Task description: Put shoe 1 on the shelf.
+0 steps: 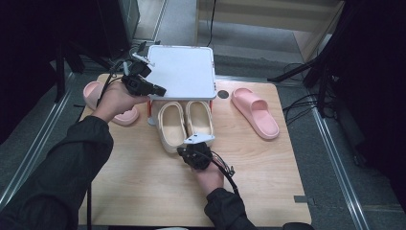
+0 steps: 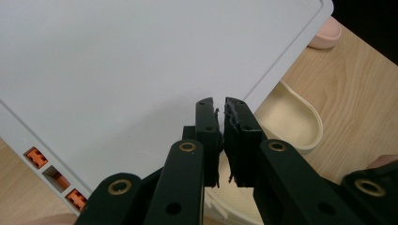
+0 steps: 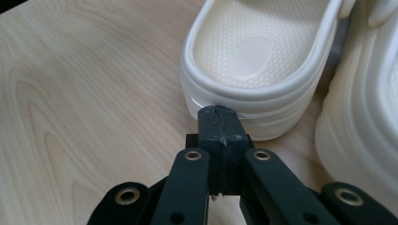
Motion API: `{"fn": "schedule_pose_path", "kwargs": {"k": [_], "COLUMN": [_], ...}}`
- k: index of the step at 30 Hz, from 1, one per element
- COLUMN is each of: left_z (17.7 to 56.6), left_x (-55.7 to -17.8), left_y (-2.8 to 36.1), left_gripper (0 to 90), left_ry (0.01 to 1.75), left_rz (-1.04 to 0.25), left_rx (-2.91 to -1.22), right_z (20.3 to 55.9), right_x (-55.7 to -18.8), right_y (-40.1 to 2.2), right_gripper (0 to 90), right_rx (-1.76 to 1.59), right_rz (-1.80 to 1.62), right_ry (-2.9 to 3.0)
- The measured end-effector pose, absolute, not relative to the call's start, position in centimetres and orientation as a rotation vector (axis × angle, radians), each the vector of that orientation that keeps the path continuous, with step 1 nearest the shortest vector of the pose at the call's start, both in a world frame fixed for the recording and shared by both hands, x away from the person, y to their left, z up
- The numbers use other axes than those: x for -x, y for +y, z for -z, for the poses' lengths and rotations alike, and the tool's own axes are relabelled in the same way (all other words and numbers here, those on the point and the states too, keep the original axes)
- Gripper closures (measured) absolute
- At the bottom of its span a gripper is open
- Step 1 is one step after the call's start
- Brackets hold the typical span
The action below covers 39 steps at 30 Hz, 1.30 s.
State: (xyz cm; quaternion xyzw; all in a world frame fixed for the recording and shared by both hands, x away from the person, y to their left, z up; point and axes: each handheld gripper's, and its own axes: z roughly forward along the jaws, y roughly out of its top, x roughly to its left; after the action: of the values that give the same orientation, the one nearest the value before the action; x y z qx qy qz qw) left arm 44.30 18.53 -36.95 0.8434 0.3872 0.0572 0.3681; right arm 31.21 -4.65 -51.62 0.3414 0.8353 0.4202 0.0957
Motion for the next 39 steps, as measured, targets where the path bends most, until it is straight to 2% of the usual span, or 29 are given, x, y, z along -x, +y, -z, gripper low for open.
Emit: {"fn": "schedule_pose_path", "kwargs": {"k": [11,21,39], "left_z": [37.0,36.9,36.9], "left_x": [-44.4,-44.5,-44.6], "left_y": [18.6,18.4,18.5], "left_gripper": [84.1,84.6,84.7], "left_ry": [1.002,1.004,1.005], "left_rz": [-0.144,-0.134,-0.122], "left_rx": [-2.161,-2.170,-2.162], "right_z": [51.5,51.5,51.7], "right_x": [-34.2,-35.3,-39.1], "right_y": [-2.4,-0.1,1.4], "right_gripper": [90.0,90.0,89.7], "right_rx": [-1.051,-1.049,-1.139], "right_rz": [-1.267,-1.223,-1.198], "right_ry": [2.438,2.418,2.331]}}
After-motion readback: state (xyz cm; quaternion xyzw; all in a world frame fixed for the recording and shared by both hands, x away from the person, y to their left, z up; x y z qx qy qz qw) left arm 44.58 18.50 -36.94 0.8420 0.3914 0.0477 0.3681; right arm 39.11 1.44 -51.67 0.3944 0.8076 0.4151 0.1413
